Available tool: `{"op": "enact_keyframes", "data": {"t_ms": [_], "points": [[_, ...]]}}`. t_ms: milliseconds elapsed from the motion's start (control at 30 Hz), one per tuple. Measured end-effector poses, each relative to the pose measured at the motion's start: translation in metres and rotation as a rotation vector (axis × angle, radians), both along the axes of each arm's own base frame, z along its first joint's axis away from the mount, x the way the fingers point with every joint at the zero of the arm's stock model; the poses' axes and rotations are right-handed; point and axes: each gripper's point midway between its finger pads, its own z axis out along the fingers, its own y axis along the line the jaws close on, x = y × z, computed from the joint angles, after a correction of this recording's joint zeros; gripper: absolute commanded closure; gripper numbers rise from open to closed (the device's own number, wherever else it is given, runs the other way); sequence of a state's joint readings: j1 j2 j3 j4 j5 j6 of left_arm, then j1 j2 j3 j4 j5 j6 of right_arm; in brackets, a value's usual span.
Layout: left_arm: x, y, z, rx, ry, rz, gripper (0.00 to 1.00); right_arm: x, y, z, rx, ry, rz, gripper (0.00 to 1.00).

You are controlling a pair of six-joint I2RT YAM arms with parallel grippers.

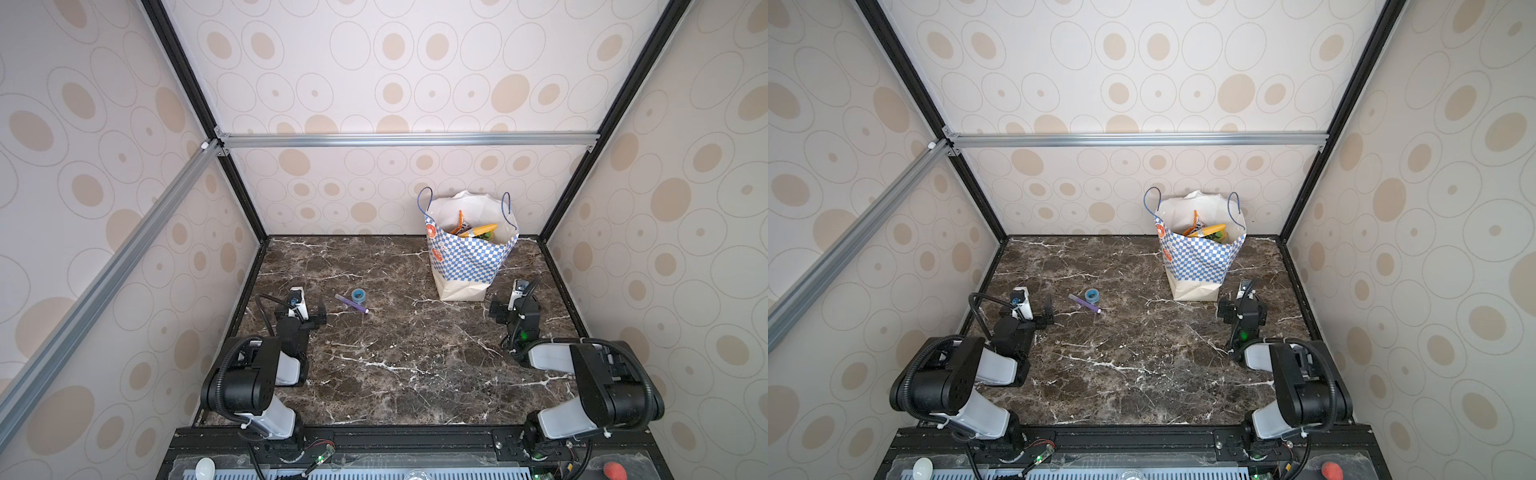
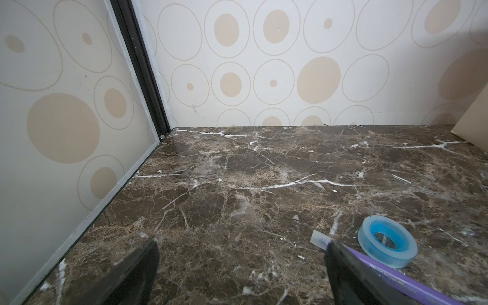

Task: Take the snacks out of the paper bag
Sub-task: Move the paper bag to the center of the table.

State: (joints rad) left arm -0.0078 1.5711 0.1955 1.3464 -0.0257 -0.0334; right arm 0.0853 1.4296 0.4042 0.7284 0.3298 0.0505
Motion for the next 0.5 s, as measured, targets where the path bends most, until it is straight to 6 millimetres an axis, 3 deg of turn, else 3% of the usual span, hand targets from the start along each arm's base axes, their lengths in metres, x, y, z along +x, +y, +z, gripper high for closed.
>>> {"op": "enact_keyframes", "data": {"t_ms": [100, 200, 333, 433, 500], "points": [[-0.012, 0.004, 0.011, 0.002, -0.022, 0.026, 0.02, -0.006, -0.003, 0.036, 0.069, -0.002, -0.049, 0.0], [-0.021, 0.01, 0.06, -0.034, -0.141, 0.075, 0.02, -0.006, 0.004, 0.099, 0.177, -0.043, -0.043, 0.01], [-0.025, 0.01, 0.126, -0.195, -0.271, 0.078, 0.02, -0.009, 0.029, 0.18, 0.328, -0.076, 0.065, 0.01], [-0.014, -0.007, 0.171, -0.367, -0.289, -0.002, 0.03, -0.006, 0.045, 0.204, 0.389, -0.005, 0.126, 0.0], [-0.004, -0.028, 0.197, -0.479, -0.273, -0.076, 0.04, 0.003, 0.051, 0.209, 0.407, 0.057, 0.138, 0.0]]}}
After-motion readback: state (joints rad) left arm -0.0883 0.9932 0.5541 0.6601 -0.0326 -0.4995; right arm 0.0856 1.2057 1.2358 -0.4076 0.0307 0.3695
